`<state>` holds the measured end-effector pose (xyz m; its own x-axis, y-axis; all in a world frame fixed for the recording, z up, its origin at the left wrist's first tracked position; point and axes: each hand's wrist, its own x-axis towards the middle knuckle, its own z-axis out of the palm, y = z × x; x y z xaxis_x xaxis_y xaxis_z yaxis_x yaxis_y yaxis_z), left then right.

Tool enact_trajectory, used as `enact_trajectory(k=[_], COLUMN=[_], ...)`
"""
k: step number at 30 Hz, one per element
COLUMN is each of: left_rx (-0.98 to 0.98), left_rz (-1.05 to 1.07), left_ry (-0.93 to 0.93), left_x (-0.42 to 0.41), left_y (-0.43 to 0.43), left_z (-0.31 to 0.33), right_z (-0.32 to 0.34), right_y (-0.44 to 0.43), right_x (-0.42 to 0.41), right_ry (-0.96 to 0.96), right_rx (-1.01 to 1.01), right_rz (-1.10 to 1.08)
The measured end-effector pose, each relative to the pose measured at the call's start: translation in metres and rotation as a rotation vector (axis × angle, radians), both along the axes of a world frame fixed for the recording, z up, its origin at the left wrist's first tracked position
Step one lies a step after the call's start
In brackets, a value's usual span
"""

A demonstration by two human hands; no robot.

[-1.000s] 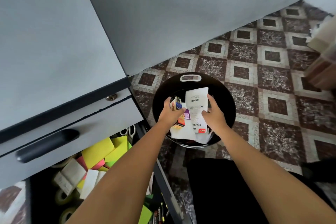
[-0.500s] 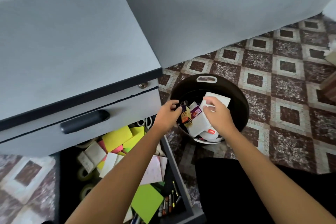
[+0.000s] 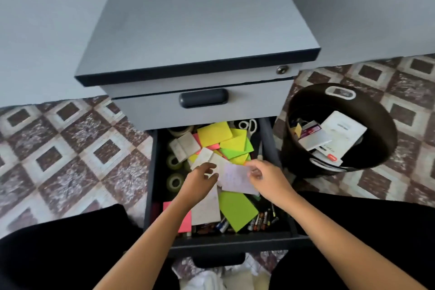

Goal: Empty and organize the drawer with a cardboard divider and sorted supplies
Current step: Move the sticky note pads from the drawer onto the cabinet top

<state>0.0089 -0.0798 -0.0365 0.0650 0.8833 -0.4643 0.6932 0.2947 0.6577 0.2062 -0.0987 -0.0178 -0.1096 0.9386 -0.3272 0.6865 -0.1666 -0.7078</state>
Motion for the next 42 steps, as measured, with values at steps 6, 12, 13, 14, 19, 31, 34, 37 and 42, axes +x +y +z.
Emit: enact_trajectory(k=[6, 12, 13, 14, 19, 31, 34, 37, 42], left_rx=[-0.025, 0.001, 0.004, 0.004, 0.036, -0.02, 0.047, 0.068, -0.019], left_rz=[0.035, 0.028, 0.013, -0.008, -0.237, -0.401, -0.319, -0.169, 0.302], left_ry=[0.063, 0.091, 0.106, 0.124, 0.258, 0.344, 0.218, 0.09, -0.244], left_x=[-0.048, -0.062, -0.062, -0.061, -0.051, -0.029, -0.036, -0.043, -0.047], left_y=[-0.022, -0.026, -0.025, -0.025, -0.023, -0.019, -0.018, -0.02, -0.013], left_z=[-0.016, -0.031, -0.033, -0.034, -0.04, -0.042, -0.032, -0.024, -0.014], right_z=[-0.043, -0.062, -0.063, -0.063, -0.061, -0.031, -0.015, -0.003, 0.001], right_y=[0.001, 0.011, 0.011, 0.011, 0.012, 0.009, 0.01, 0.009, -0.001], right_x=[-0.033, -0.036, -0.037, -0.038, -0.041, -0.026, -0.022, -0.024, -0.046], right_ry=[-0.278, -0.542, -0.567, -0.595, -0.708, -0.406, -0.158, 0.014, 0.121], right_rx=[-0.039, -0.061, -0.065, -0.062, -0.028, 0.01, -0.049, -0.032, 0.002], right_rz=[0.204, 0.243, 0.242, 0.24, 0.166, -0.007, -0.147, -0.179, -0.024])
